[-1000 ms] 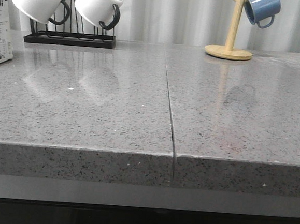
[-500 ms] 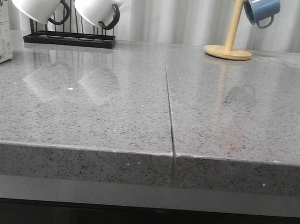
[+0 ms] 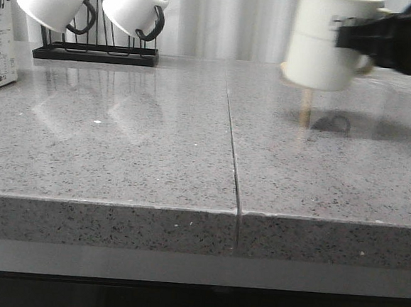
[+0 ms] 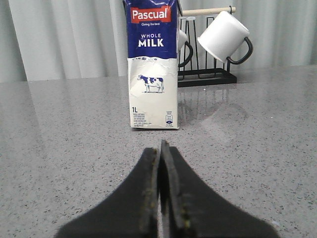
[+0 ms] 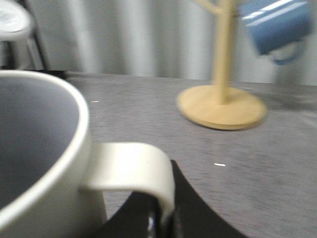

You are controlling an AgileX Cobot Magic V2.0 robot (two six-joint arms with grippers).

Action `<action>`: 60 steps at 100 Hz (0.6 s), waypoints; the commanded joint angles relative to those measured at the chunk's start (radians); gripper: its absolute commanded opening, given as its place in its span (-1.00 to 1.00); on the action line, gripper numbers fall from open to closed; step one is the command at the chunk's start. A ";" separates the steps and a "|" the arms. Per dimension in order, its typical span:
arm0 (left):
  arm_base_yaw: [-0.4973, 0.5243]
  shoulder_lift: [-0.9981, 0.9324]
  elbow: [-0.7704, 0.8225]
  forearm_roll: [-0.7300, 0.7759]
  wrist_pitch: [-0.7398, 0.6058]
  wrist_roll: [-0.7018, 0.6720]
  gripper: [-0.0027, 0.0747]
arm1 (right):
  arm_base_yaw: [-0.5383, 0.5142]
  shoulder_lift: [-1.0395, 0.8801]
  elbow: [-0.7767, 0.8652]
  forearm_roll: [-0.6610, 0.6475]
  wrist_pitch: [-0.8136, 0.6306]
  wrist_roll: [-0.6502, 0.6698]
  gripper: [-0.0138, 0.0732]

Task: Place milk next to cup
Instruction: 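Carry the HOME mug with the right gripper toward the table center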

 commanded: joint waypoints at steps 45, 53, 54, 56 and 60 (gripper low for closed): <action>0.006 -0.031 0.044 -0.001 -0.082 -0.011 -0.98 | 0.150 0.145 -0.184 -0.019 -0.051 0.007 -0.83; 0.006 -0.031 0.044 -0.001 -0.082 -0.011 -0.98 | 0.150 0.152 -0.184 -0.021 -0.049 0.007 -0.83; 0.006 -0.031 0.044 -0.001 -0.082 -0.011 -0.98 | 0.150 0.152 -0.184 -0.021 -0.049 0.007 -0.83; 0.006 -0.031 0.044 -0.001 -0.082 -0.011 -0.98 | 0.150 0.153 -0.184 -0.021 -0.048 0.007 -0.83; 0.006 -0.031 0.044 -0.001 -0.082 -0.011 -0.98 | 0.150 0.153 -0.184 -0.023 -0.039 0.007 -0.83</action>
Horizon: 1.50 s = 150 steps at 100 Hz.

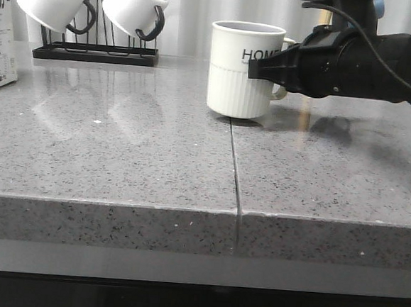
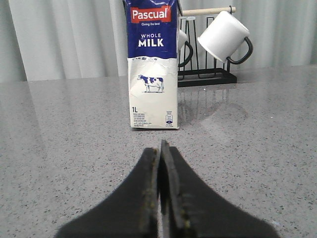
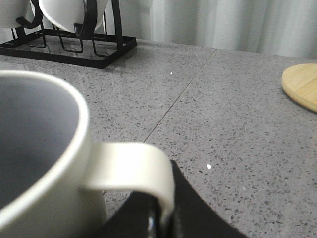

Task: Place milk next to cup
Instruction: 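Carry the HOME mug with the right gripper toward the table center, then set the mug down, open the right gripper and withdraw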

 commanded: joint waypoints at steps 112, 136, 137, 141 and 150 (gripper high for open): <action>0.006 -0.031 0.044 -0.001 -0.082 -0.011 -0.98 | 0.000 -0.127 -0.023 -0.005 0.147 0.006 -0.17; 0.006 -0.031 0.044 -0.001 -0.082 -0.011 -0.98 | 0.000 -0.186 0.094 -0.005 0.054 -0.004 -0.18; 0.006 -0.031 0.044 -0.001 -0.082 -0.011 -0.98 | 0.000 -0.188 0.105 -0.005 0.042 -0.004 -0.18; 0.006 -0.031 0.044 -0.001 -0.082 -0.011 -0.98 | 0.000 -0.206 0.137 -0.005 0.014 -0.004 -0.18; 0.006 -0.031 0.044 -0.001 -0.082 -0.011 -0.98 | 0.000 -0.255 0.201 -0.005 -0.016 -0.004 -0.18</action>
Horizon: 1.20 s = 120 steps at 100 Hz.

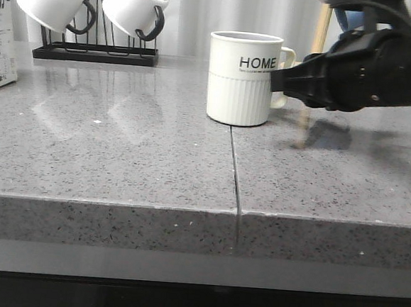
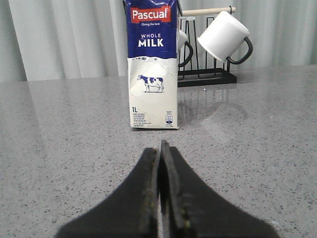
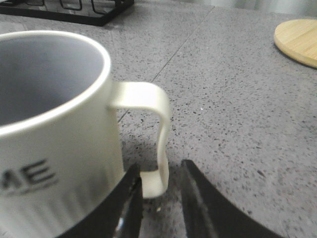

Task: Place milk next to cup
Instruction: 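Set the mug down, open the right gripper and withdraw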

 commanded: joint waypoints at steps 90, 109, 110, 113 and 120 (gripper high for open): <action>0.006 -0.031 0.044 -0.001 -0.082 -0.011 -0.98 | 0.000 -1.132 0.200 -0.002 0.900 -0.011 -0.83; 0.006 -0.031 0.044 -0.001 -0.082 -0.011 -0.98 | 0.000 -1.336 0.206 -0.002 1.047 -0.011 -0.83; 0.006 -0.031 0.044 -0.001 -0.082 -0.011 -0.98 | 0.000 -1.348 0.206 -0.002 1.056 -0.011 -0.83; 0.006 -0.031 0.044 -0.001 -0.082 -0.011 -0.98 | 0.000 -1.370 0.206 -0.002 1.074 -0.011 -0.83; 0.006 -0.031 0.044 -0.001 -0.082 -0.011 -0.98 | 0.000 -1.418 0.206 -0.002 1.113 -0.011 -0.83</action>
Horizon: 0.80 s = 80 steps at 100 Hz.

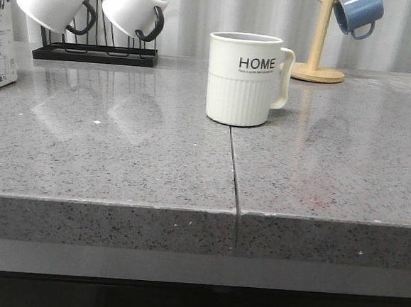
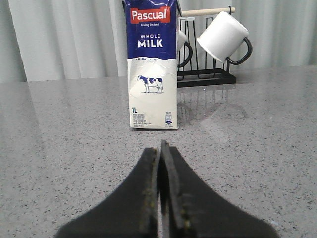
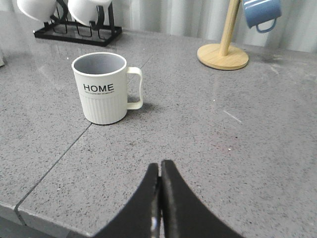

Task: Place milk next to cup
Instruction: 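Set the mug down, open the right gripper and withdraw, then move the left gripper down around the Pascual milk carton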

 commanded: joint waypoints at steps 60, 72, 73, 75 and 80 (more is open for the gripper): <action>0.006 -0.013 -0.099 0.001 -0.008 -0.009 -0.99 | 0.000 -0.089 -0.026 -0.002 0.012 -0.007 -0.83; 0.006 0.050 -0.203 0.012 0.107 -0.009 -0.99 | 0.000 -0.089 -0.026 -0.002 0.012 -0.007 -0.83; 0.006 0.060 -0.209 0.015 0.112 -0.009 -0.99 | 0.000 -0.089 -0.026 -0.002 0.012 -0.007 -0.83; 0.006 0.070 -0.220 0.014 0.121 -0.009 -0.99 | 0.000 -0.089 -0.026 -0.002 0.012 -0.007 -0.83; 0.006 0.113 -0.261 0.021 0.144 -0.009 -0.99 | 0.000 -0.089 -0.026 -0.002 0.012 -0.007 -0.83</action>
